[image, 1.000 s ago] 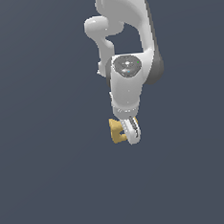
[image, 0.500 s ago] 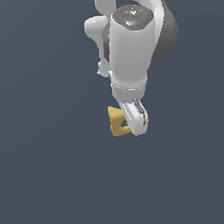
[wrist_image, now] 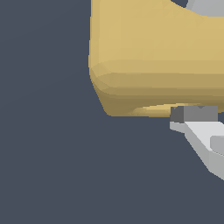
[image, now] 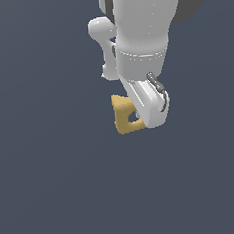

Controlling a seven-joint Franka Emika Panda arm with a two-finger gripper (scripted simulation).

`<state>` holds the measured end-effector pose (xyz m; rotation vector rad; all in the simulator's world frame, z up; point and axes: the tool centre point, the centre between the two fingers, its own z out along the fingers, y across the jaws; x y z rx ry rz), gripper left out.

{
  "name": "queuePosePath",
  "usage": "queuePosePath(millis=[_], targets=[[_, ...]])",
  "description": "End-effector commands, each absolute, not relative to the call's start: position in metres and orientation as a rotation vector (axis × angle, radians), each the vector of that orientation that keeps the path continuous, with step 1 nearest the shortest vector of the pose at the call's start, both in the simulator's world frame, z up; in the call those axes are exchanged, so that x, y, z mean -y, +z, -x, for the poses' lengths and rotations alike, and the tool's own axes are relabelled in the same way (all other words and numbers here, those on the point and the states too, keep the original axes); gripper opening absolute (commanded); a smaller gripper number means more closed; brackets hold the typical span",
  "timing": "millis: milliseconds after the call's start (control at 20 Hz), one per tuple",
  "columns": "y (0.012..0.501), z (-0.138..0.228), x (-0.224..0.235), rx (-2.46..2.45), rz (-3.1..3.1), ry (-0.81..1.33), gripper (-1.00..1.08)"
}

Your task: Pick up the object and move it to a goal position.

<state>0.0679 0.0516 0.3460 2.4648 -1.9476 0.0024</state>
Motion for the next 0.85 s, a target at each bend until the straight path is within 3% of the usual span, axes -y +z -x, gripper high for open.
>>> queuePosePath(millis=[0, 800], targets=[[0.362, -0.071, -0.052, 1.947, -2.465, 0.001, -1.00], [0.398, -0.082, -0.054, 1.946, -2.466, 0.000, -1.00]])
